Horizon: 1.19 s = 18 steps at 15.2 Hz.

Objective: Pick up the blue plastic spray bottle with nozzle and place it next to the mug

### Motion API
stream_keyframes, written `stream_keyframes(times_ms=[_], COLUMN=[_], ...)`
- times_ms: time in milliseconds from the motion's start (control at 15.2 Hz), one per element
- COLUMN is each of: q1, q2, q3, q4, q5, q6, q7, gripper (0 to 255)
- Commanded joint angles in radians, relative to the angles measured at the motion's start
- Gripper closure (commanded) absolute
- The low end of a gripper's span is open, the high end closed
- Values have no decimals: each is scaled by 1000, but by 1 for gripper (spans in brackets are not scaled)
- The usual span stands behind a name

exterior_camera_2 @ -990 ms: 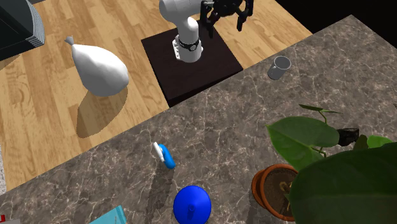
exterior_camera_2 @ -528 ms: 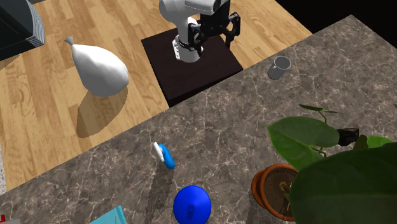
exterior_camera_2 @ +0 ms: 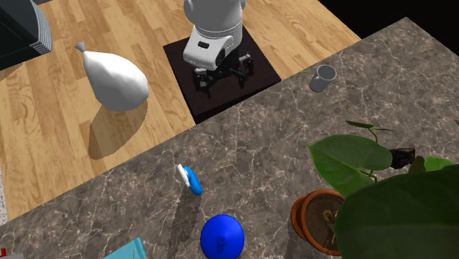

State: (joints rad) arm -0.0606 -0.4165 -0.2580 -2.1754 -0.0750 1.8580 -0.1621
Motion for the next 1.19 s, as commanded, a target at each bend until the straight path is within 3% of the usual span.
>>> stream_keyframes(times_ms=[0,594,1122], q1=[-2,-34,-135], q2=[63,400,744], q3=[-30,-155,-190], q4=[33,272,591], q5=[4,91,222], q6=[21,60,14], q7=[-44,-270,-453], gripper=[0,0,0])
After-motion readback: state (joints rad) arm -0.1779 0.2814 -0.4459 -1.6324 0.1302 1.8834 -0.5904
